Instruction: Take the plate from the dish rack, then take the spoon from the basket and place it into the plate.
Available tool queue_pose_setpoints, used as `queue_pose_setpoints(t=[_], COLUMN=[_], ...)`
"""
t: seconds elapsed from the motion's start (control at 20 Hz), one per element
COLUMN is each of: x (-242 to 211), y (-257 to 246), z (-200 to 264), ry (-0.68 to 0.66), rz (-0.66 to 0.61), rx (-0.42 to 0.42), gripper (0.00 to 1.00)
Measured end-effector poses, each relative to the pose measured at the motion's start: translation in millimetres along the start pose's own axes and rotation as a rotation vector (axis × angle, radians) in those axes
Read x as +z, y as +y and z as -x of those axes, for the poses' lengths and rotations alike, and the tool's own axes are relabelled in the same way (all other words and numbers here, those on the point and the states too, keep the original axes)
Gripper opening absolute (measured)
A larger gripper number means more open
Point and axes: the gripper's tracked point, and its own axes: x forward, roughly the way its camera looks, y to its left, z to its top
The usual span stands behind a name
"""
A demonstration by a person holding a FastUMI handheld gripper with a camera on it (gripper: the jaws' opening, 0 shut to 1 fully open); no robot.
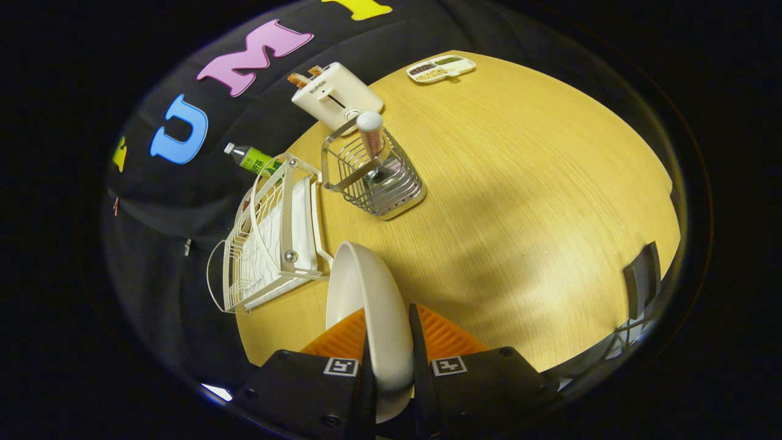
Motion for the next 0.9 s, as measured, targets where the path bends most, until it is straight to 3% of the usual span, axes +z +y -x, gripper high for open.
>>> queue_pose_setpoints(t=[0.3, 0.7, 0.75, 0.8, 0.9], x=[9, 11, 14, 16, 21], y=[-7, -31, -34, -36, -34], z=[-7, -4, -5, -5, -1], ry=[-0.008, -0.025, -0.032, -0.041, -0.06], rz=[-0.036, 0.034, 0.033, 0.029, 0.028], rx=[-0.007, -0.125, -0.132, -0.134, -0.13], gripper=[0.3, 0.47, 0.52, 0.69, 0.79])
